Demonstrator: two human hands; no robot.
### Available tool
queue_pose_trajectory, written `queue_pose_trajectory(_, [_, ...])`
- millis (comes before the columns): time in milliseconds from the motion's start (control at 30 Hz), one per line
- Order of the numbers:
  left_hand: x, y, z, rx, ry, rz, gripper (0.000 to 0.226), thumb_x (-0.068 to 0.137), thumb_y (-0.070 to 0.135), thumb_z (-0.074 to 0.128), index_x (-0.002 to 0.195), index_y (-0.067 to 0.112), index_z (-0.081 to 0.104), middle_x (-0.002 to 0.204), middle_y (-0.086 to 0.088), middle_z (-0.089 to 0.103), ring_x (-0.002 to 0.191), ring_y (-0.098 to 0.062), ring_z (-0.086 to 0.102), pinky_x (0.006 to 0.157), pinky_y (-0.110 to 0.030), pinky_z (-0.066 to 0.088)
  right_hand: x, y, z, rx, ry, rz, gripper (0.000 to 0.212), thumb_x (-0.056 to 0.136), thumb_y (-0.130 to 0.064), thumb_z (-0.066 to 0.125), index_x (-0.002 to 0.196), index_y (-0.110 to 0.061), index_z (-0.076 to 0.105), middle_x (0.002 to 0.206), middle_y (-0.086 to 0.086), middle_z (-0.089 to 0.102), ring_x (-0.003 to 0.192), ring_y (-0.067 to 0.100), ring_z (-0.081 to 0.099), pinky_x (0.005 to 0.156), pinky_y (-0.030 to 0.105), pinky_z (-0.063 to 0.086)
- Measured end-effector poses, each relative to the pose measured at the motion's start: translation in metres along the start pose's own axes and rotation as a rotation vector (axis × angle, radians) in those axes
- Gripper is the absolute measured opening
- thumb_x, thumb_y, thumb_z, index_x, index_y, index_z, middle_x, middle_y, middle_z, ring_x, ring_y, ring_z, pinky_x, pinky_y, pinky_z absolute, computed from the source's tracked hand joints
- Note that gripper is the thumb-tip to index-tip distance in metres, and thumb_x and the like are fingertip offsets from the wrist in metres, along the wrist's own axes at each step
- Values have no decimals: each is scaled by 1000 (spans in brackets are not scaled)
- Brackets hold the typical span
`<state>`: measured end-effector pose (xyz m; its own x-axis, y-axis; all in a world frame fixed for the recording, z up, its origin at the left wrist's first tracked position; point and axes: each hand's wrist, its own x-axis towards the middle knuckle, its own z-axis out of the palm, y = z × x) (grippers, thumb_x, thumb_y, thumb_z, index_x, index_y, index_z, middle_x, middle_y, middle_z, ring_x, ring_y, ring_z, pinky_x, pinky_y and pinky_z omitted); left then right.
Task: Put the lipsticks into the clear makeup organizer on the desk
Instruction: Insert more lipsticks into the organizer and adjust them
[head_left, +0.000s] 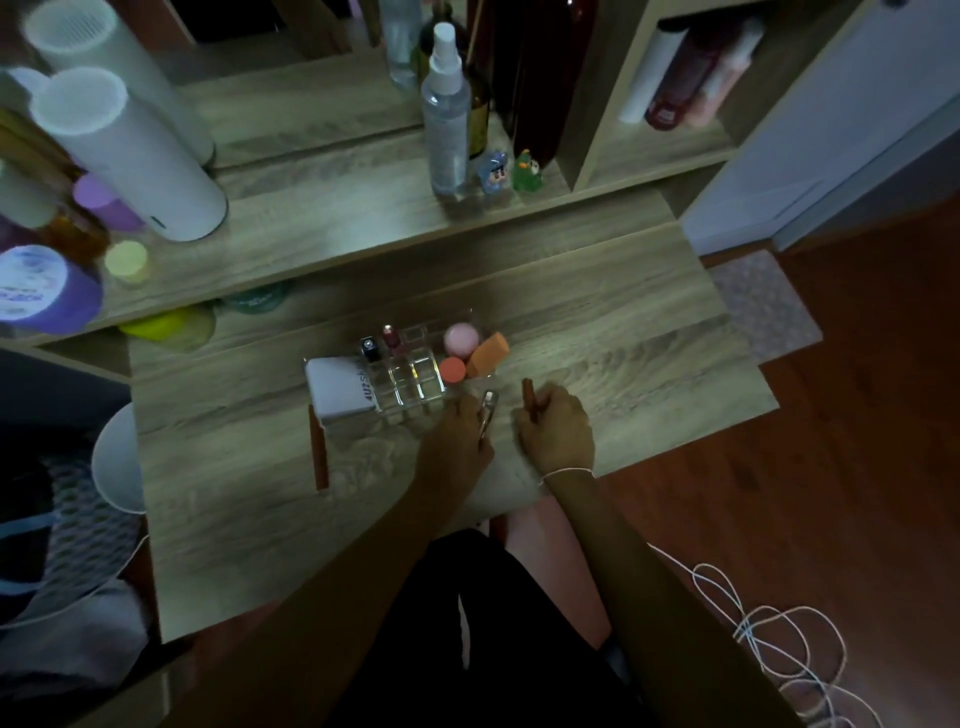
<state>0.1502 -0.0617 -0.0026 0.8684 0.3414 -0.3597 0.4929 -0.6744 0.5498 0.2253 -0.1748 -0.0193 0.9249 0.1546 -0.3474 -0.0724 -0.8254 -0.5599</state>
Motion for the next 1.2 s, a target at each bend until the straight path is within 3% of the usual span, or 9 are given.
queue_pose_trajectory(200, [-12, -27, -4, -103, 19, -75, 34, 81, 14, 59, 114, 11, 50, 106, -13, 58, 96, -32, 57, 78, -39, 47, -13, -1, -2, 77, -48, -194, 23, 78, -29, 72, 80, -18, 52, 81, -1, 60, 75, 17, 58, 64, 26, 39])
queue_pose_trajectory(333, [-25, -48, -9, -197, 51, -118, 38, 83, 18, 61, 119, 16, 51, 115, -8, 59, 103, -26, 58, 83, -31, 42, -19, -8, -3, 62, -147, -326, 24, 82, -33, 69, 91, -28, 47, 74, -10, 60, 65, 9, 57, 56, 9, 35])
queue_pose_trajectory(433, [-34, -59, -16, -217, 16, -106, 66, 85, 24, 62, 143, 25, 31, 137, -4, 50, 122, -20, 50, 94, -26, 36, -20, -21, -3, 63, -188, -400, 39, 83, -30, 67, 117, -22, 50, 86, 2, 71, 75, 20, 67, 63, 21, 43])
queue_pose_trajectory(533, [-44, -61, -29, -256, 66, -79, 80, 85, 26, 62, 144, 47, 12, 140, 0, 47, 122, -18, 49, 91, -24, 35, -22, -39, -4, 97, -240, -484, 54, 85, -26, 65, 133, -28, 42, 102, 7, 71, 85, 24, 68, 74, 32, 53])
queue_pose_trajectory(700, [-45, -64, -52, -216, 281, -24, 77, 81, 18, 66, 143, 40, 26, 126, -3, 59, 108, -13, 56, 95, -8, 27, -19, -63, 3, 103, -283, -578, 56, 86, -21, 63, 136, -32, 41, 101, 6, 70, 83, 24, 68, 74, 36, 56])
queue_pose_trajectory(767, [-40, -64, -64, -198, 331, 7, 70, 83, 16, 63, 142, 34, 30, 110, -6, 64, 97, -18, 60, 99, -23, 39, -17, -67, 7, 95, -276, -607, 54, 87, -20, 63, 135, -31, 43, 100, 6, 70, 82, 24, 68, 73, 35, 55])
queue_pose_trajectory(833, [-35, -64, -76, -230, 364, 44, 64, 83, 15, 63, 137, 33, 34, 97, -1, 63, 84, -16, 63, 83, -41, 53, -15, -70, 9, 81, -266, -622, 53, 86, -21, 63, 135, -31, 44, 100, 7, 70, 83, 24, 68, 73, 36, 55])
queue_pose_trajectory(1033, [-13, -69, -93, -256, 476, -8, 58, 84, 17, 66, 131, 32, 35, 108, -6, 59, 72, -8, 62, 57, -17, 53, -8, -75, 19, 94, -276, -616, 53, 84, -19, 65, 127, -37, 40, 104, 4, 69, 85, 23, 69, 73, 37, 57])
queue_pose_trajectory(1200, [-9, -67, -98, -333, 543, -37, 59, 88, 25, 63, 133, 36, 28, 107, -7, 62, 69, 4, 55, 58, -9, 40, 0, -82, 27, 114, -264, -615, 58, 84, -18, 65, 126, -46, 37, 98, -8, 63, 78, 10, 65, 68, 27, 55])
